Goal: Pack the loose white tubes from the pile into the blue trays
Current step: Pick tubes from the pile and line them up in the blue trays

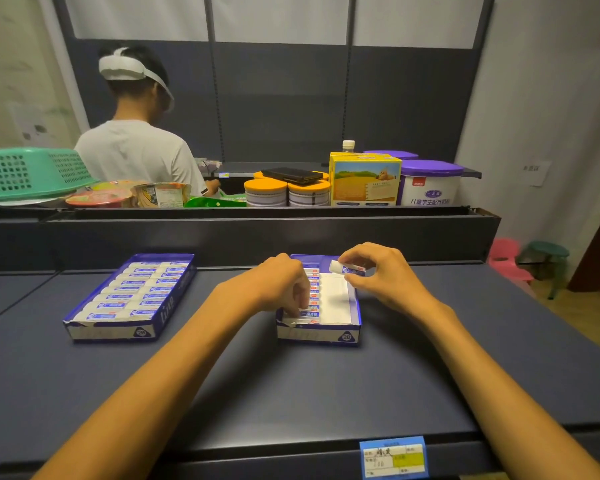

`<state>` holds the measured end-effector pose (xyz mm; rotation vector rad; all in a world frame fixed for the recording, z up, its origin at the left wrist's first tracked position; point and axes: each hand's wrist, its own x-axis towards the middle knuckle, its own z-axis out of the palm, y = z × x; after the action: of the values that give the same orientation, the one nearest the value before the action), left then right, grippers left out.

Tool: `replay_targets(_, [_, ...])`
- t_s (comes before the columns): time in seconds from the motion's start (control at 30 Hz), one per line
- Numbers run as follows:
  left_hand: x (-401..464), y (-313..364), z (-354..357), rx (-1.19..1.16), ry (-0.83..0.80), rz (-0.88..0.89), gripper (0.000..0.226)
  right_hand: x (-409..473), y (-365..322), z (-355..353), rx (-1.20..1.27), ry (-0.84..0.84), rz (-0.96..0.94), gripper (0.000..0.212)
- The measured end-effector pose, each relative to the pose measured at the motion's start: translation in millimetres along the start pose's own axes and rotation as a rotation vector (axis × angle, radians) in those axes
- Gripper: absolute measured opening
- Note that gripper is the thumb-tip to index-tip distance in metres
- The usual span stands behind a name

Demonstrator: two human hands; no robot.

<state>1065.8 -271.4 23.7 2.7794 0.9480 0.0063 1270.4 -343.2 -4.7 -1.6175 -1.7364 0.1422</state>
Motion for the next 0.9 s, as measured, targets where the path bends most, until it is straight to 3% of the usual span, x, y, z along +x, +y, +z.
replay_targets(0.17, [-3,-6,-4,-0.063,0.008,0.030,0.020,0,1,-2,0.002,0.004,0.009,0.028])
replay_targets(0.5, [-8,-30,-16,-0.151,0.340,-0.016,0.027,18,-2,-1,-0.075,-0.016,-0.021,0.027])
replay_targets(0.9, [9,-43,-6,-0.127,0.257,-0.014,0.046,47,-3,25,-0.432,-0.128,0.033,0.022])
